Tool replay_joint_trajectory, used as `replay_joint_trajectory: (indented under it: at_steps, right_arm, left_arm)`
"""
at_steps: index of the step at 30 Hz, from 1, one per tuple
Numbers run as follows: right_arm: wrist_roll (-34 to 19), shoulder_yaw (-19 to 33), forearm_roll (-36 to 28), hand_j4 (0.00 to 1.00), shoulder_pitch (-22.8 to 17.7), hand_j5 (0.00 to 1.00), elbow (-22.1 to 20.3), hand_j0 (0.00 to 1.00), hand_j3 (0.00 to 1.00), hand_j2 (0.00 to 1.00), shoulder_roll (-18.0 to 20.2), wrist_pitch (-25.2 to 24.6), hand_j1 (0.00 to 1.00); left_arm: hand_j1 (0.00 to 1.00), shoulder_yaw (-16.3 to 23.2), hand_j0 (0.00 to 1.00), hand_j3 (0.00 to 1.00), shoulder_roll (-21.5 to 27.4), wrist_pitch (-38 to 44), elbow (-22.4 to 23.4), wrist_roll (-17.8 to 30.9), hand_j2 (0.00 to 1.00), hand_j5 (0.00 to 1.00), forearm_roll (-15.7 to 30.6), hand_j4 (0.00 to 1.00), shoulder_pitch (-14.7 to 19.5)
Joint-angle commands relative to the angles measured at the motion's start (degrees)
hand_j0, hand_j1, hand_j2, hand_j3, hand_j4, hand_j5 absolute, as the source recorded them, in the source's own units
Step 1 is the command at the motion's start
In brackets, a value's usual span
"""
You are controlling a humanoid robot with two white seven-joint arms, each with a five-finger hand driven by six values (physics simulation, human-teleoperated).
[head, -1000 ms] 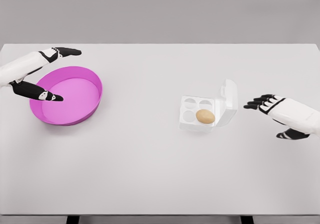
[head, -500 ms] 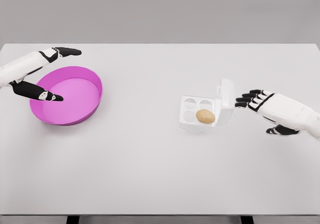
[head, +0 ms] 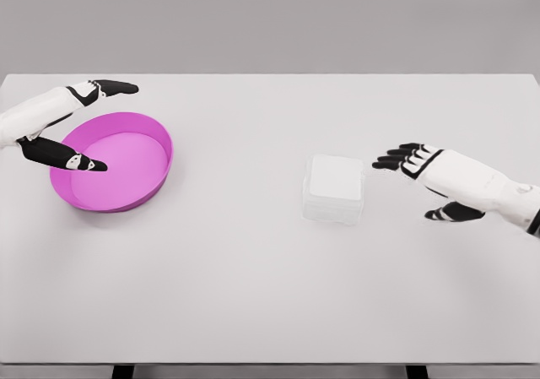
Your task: Pack egg into the box and close the box lid
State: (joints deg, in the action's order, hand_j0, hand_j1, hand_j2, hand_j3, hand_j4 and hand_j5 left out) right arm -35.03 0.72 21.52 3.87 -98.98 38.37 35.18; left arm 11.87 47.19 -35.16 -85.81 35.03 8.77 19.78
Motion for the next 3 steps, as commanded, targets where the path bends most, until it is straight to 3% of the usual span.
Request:
replay_joint_trajectory:
  at_steps: [1, 3]
  right_arm:
    - [0.0, 4.7, -5.3, 1.00, 0.0, 1.00, 1.9, 1.00, 1.00, 1.00, 0.3, -0.2, 1.00]
    - [0.0, 6.7, -5.8, 1.00, -0.6, 1.00, 3.0, 1.00, 1.00, 1.00, 0.3, -0.2, 1.00]
  left_arm:
    - [1.00, 0.0, 1.00, 1.00, 0.0, 0.2, -0.1, 0.0, 1.00, 1.00, 0.5, 1.00, 0.0]
    - [1.00, 0.0, 1.00, 1.00, 0.0, 0.2, -0.1, 0.0, 1.00, 1.00, 0.5, 1.00, 0.0]
